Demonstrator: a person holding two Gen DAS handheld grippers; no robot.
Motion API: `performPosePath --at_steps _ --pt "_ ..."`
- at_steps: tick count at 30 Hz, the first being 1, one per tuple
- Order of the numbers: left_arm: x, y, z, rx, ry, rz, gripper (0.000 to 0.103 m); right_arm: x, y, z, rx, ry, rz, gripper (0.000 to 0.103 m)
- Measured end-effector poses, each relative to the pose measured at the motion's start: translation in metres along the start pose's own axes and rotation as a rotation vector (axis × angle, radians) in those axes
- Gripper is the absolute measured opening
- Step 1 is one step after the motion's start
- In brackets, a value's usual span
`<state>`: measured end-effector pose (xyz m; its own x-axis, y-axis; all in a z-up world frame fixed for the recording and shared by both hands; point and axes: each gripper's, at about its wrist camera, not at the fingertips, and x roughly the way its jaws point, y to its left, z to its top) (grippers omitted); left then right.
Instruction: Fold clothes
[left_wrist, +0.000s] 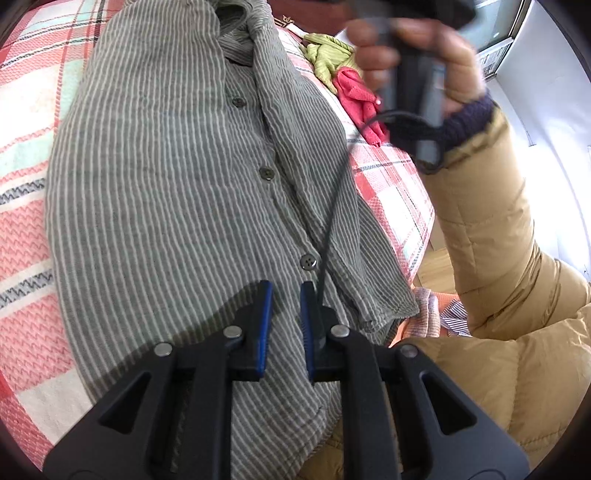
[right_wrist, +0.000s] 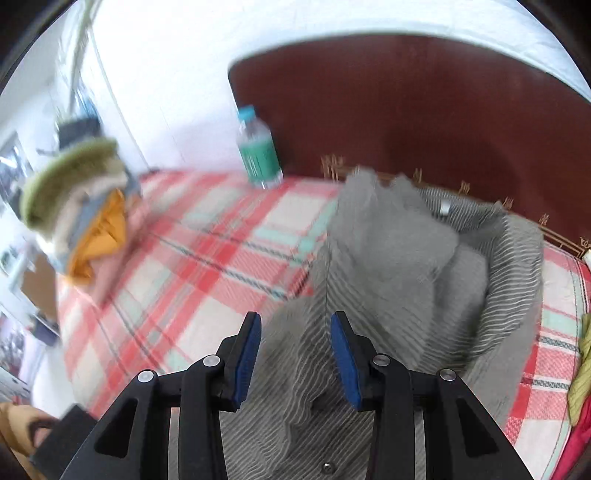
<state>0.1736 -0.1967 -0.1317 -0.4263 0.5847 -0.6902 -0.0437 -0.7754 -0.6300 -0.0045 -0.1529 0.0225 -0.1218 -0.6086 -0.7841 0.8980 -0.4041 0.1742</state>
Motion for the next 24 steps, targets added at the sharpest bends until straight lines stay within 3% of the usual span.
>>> performPosePath --at_steps 4,7,9,10,11,16,20,24 --pt "-0.015 0.0 -0.01 0.008 -0.036 0.002 0.015 0.026 -0.049 -0.014 0.158 0.074 -0.037 0.035" --pt "-0.033 0.003 -0.015 0.019 -0.085 -0.009 0.016 0.02 -0.068 -0.027 0.228 0.075 -0.009 0.03" --pt "-0.049 0.005 -0.019 0.026 -0.132 0.009 0.028 0.012 -0.073 -0.035 0.254 0.067 0.02 0.031" --pt "-0.057 0.003 -0.018 0.033 -0.162 0.03 0.047 0.006 -0.075 -0.039 0.263 0.061 0.035 0.033" --pt "-0.066 0.0 -0.018 0.039 -0.193 0.051 0.063 -0.006 -0.069 -0.044 0.249 0.045 0.051 0.036" --pt "-0.104 -0.006 -0.019 0.07 -0.336 0.097 0.07 -0.067 -0.014 -0.074 0.077 -0.008 0.146 0.04" --pt "-0.102 0.009 -0.023 0.029 -0.325 0.158 0.071 -0.087 0.039 -0.12 -0.02 0.037 0.226 0.044" --pt "-0.083 0.009 -0.038 0.003 -0.254 0.148 0.071 -0.079 0.075 -0.169 -0.038 0.107 0.289 0.044"
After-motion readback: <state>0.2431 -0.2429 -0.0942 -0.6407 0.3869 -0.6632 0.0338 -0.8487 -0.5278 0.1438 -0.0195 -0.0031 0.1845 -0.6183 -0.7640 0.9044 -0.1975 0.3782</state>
